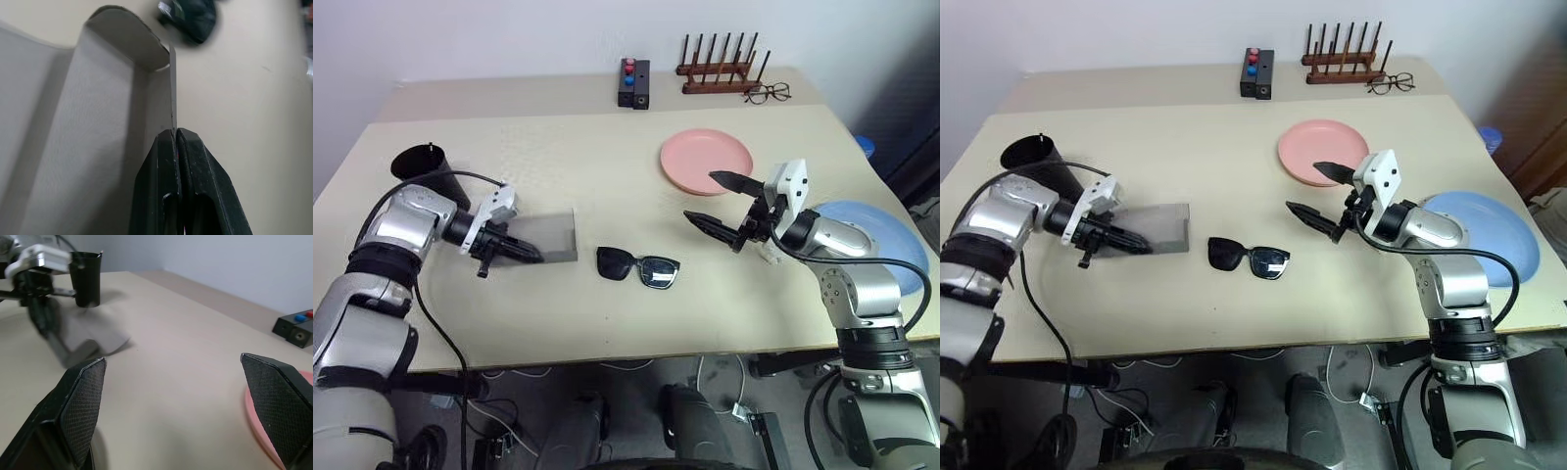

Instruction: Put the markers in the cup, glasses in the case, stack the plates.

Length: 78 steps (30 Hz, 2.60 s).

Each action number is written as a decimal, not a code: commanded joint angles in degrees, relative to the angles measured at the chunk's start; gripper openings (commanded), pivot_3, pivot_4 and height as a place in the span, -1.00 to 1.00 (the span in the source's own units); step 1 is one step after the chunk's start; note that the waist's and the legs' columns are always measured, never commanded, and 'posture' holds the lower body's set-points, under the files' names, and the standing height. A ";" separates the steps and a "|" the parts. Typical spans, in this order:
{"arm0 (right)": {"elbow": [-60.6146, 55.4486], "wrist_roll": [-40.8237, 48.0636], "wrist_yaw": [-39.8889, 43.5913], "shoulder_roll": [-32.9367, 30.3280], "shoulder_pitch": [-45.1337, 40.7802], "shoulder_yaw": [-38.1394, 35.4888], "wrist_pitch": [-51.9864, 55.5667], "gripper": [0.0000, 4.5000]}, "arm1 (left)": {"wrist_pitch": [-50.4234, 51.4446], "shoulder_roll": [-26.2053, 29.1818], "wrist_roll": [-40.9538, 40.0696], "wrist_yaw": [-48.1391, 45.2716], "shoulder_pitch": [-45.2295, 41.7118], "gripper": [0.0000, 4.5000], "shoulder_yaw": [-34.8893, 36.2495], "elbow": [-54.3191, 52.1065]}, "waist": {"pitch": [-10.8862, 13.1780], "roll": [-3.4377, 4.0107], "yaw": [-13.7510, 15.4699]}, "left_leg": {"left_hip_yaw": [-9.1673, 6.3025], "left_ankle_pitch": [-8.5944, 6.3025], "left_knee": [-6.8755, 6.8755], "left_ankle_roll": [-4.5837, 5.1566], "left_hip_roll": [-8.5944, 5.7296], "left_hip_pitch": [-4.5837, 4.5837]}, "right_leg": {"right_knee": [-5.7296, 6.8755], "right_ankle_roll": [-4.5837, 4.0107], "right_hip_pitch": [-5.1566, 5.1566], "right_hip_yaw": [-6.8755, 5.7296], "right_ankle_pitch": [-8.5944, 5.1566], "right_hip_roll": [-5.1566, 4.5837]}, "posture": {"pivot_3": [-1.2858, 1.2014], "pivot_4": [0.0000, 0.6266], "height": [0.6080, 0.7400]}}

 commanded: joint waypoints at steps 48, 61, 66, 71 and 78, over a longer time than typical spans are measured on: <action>0.37 -0.20 0.60 0.59 -2.96 0.13 -1.14 1.00 | 13.41 -4.38 2.02 0.11 12.78 -0.98 8.87 -25.39 | -0.02 0.04 -0.11 | 0.05 0.01 0.00 -0.01 0.01 0.04 | 0.01 -0.01 0.01 0.01 -0.01 0.01 | 0.03 -0.52 1.00; -0.57 -0.19 0.17 0.44 -2.42 0.18 -0.82 1.00 | 5.79 -13.26 7.73 4.76 10.60 -0.98 9.37 -15.66 | -0.09 0.15 1.09 | 0.04 -0.20 -0.01 0.36 -0.05 0.64 | -0.15 -0.01 0.69 -0.02 0.00 -0.04 | 0.03 -0.52 1.00; -0.88 -0.06 0.25 -0.10 -2.18 -0.19 -0.65 1.00 | 5.11 -15.62 8.30 3.74 9.82 -0.98 9.57 -14.58 | -0.11 0.18 1.51 | 0.01 -0.22 -0.01 0.40 -0.05 0.78 | -0.29 0.01 0.92 -0.05 0.00 -0.05 | 0.03 -0.52 1.00; -1.05 -0.04 0.19 -0.23 -1.96 -0.33 -0.62 1.00 | 4.36 -16.14 9.10 2.75 9.67 -0.98 9.61 -14.32 | -0.11 0.18 1.40 | 0.00 -0.22 -0.01 0.40 -0.05 0.78 | -0.29 0.02 0.92 -0.06 0.01 -0.05 | 0.03 -0.52 1.00; -0.82 -0.14 0.28 -0.02 -1.99 -0.10 -0.85 1.00 | 3.39 -15.53 9.84 1.81 8.83 -0.74 10.35 -13.24 | -0.11 0.18 1.23 | 0.00 -0.22 -0.02 0.40 -0.03 0.78 | -0.29 0.02 0.92 -0.06 0.01 -0.04 | 0.03 -0.52 1.00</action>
